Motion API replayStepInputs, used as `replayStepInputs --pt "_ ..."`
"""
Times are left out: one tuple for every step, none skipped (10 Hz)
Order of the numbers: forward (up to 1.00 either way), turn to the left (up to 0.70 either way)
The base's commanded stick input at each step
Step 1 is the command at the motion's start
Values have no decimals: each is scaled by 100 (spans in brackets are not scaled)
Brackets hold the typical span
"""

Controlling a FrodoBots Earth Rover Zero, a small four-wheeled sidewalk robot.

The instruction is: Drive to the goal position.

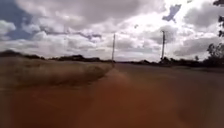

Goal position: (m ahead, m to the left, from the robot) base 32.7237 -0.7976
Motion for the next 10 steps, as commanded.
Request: replayStepInputs --pt "85 0" --pt "85 0" --pt "85 0" --pt "85 -34" --pt "85 -34" --pt "85 -34" --pt "85 -34" --pt "85 -34" --pt "85 -34" --pt "85 -34"
